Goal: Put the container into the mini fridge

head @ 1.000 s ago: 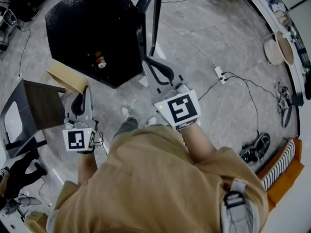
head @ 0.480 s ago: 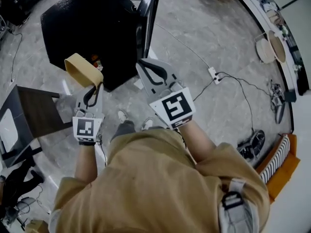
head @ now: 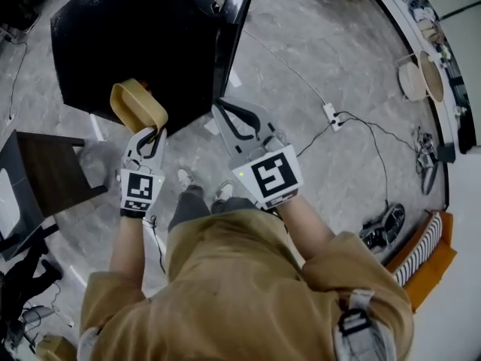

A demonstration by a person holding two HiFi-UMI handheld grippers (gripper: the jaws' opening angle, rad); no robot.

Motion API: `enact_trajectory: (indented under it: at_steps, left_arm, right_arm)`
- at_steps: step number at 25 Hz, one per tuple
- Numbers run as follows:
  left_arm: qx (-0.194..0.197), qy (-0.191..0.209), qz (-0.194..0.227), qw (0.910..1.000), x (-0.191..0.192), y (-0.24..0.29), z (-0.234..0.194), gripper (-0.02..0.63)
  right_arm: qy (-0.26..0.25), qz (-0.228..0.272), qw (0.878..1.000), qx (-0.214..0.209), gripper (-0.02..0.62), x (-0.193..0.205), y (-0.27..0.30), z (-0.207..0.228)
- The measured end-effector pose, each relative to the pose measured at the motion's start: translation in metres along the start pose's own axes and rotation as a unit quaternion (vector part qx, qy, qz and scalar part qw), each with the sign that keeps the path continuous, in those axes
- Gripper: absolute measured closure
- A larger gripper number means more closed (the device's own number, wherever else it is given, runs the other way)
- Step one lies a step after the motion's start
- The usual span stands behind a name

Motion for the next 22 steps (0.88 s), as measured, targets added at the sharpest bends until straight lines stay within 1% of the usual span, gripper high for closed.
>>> enact_trajectory:
  at_steps: [4,7,14,19,22]
  left_arm:
    - [0.01,0.011,-0.013,0.9998,0.013,0.018,-0.008,0.6]
    - [0.024,0.022,-0.022,0.9992,0.026,0.034,-0.015,0.6]
    - [0.049,0.039,-0.041,0.9972,0.058,0.065,-0.024,0.6]
    - [0.067,0.057,-0.046,0.995,0.07,0.084,-0.03,0.6]
    - [0.082,0.065,-0.06,0.9927,0.081,0.096,-0.034,0.6]
  right_arm:
    - [0.005,-0.007,1.0,-0.004,0.592,0.011,0.015,0.004]
    - [0.004,-0.011,1.0,-0.006,0.592,0.019,0.027,0.006]
    - [-0.004,-0.036,0.999,-0.003,0.592,0.041,0.048,0.013]
    - [-0.001,-0.041,0.999,-0.005,0.592,0.051,0.057,0.01]
    - [0.001,-0.047,0.999,-0.008,0.592,0.06,0.064,0.009]
Point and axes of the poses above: the fingertips, and each gripper's own axes: y forward along the fingers, z to its right, x out of its underside, the point moved 6 cm from there along -y, backward along the fingers, and after that the axes turned 12 degrees about y, right-handed, at the moved point
